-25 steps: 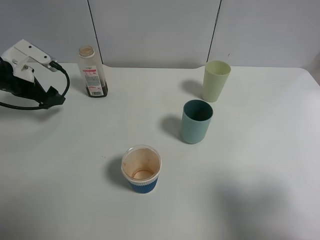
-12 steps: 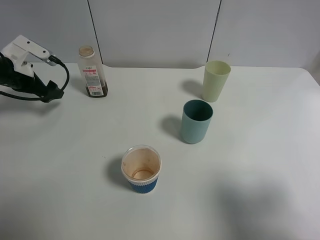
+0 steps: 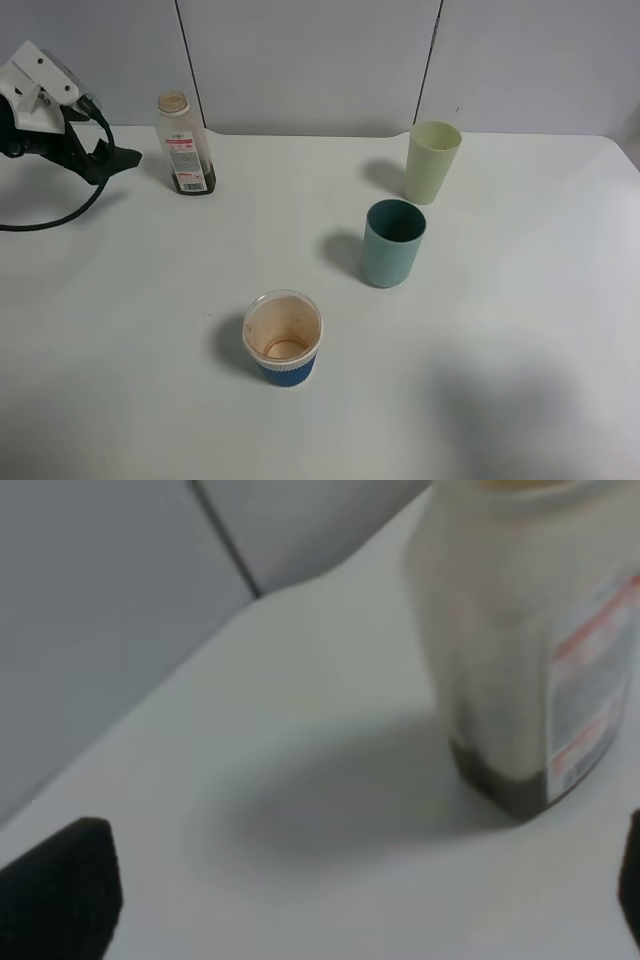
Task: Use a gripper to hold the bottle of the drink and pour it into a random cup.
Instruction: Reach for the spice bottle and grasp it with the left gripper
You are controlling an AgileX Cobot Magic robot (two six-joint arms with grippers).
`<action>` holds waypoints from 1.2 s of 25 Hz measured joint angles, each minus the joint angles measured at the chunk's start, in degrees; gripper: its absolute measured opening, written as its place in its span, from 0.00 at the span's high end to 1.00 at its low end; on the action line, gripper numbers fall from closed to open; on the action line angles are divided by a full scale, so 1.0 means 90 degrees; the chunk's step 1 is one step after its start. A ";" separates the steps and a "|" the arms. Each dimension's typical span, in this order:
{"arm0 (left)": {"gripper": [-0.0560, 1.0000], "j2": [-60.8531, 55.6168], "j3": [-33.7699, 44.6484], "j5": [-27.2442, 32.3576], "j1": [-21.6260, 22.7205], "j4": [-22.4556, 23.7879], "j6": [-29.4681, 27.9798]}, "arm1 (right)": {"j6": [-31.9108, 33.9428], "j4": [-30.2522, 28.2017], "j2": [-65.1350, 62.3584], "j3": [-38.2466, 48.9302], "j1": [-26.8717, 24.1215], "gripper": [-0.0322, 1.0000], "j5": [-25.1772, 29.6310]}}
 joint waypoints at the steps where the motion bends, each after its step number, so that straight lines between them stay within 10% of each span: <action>1: 0.02 0.0084 0.0000 0.0092 0.0012 -0.0006 0.0187 | 0.0000 0.0000 0.0000 0.0000 0.0000 0.01 0.0000; 15: 0.02 0.1761 -0.1221 0.2103 0.0196 0.0830 0.0403 | 0.0000 0.0000 0.0000 0.0000 0.0000 0.01 0.0000; 30: 0.02 0.2712 -0.2080 0.2298 0.0095 0.1108 -0.0328 | 0.0000 0.0000 0.0000 0.0000 0.0000 0.01 0.0000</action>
